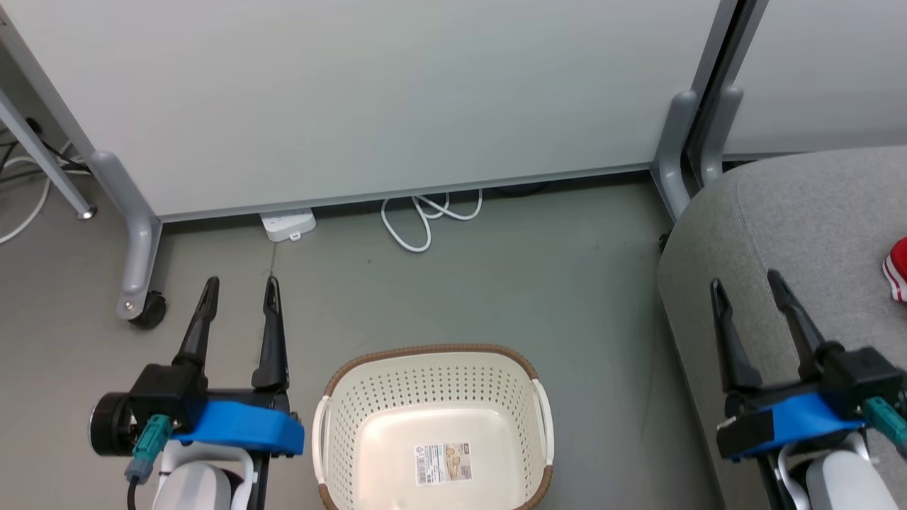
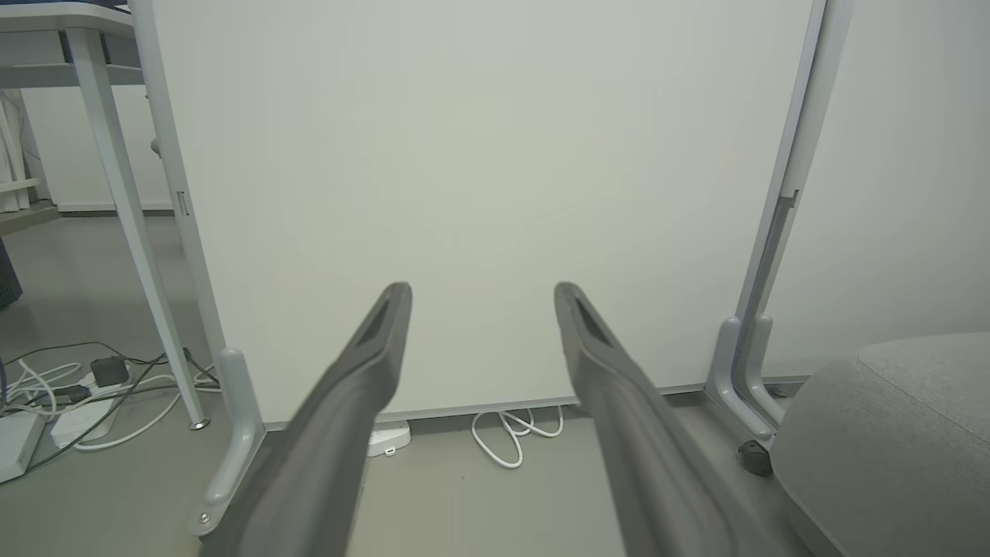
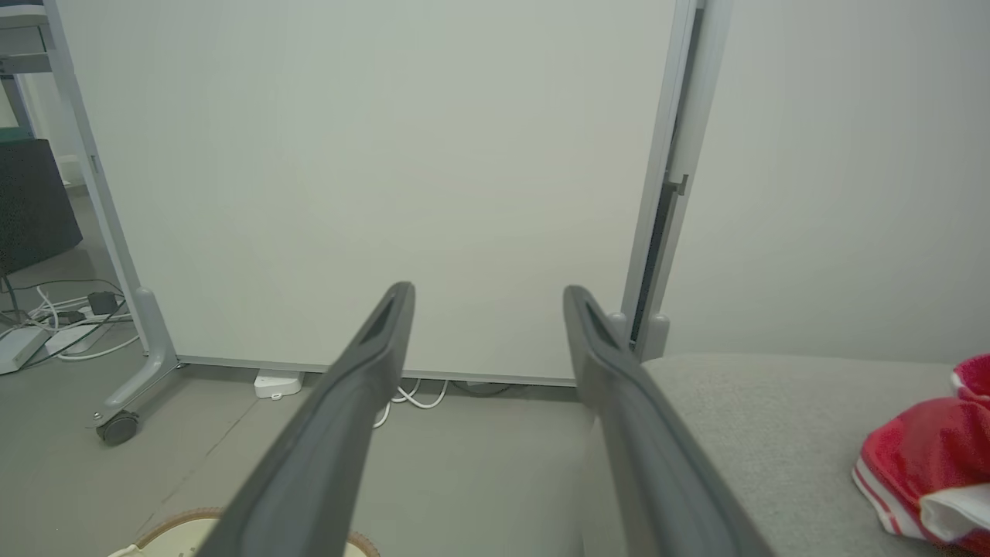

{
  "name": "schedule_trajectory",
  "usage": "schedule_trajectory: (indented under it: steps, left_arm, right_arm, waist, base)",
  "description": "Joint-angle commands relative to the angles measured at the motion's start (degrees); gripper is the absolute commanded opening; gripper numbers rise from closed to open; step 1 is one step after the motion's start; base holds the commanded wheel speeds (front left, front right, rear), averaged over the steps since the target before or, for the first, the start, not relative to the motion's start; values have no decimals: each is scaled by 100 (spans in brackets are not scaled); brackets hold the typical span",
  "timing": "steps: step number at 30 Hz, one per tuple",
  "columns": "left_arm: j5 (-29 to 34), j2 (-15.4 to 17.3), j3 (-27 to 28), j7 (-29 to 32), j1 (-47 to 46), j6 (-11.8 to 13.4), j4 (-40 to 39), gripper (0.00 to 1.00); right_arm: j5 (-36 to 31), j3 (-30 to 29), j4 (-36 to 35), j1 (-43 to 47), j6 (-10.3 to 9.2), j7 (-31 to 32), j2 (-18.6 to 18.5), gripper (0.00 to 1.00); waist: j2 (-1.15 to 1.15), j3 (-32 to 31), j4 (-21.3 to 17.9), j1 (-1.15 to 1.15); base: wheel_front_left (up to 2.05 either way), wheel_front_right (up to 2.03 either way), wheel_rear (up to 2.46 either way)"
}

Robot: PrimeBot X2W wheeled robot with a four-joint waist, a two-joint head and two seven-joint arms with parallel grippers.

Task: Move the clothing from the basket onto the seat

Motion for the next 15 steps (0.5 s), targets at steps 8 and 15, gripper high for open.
schedule_trajectory:
  steps: [8, 15]
  left_arm:
    - [107, -126, 209, -27, 451, -166, 78, 100]
    - [167, -180, 235, -27, 615, -247, 172, 100]
  right_arm:
    - [64, -88, 97, 635, 1, -4, 183, 100]
    - [110, -123, 185, 831, 1, -4, 262, 100]
  waist:
    - [0, -346, 76, 1]
    - [0, -468, 114, 1]
  base:
    - [0, 0, 0]
    - [0, 0, 0]
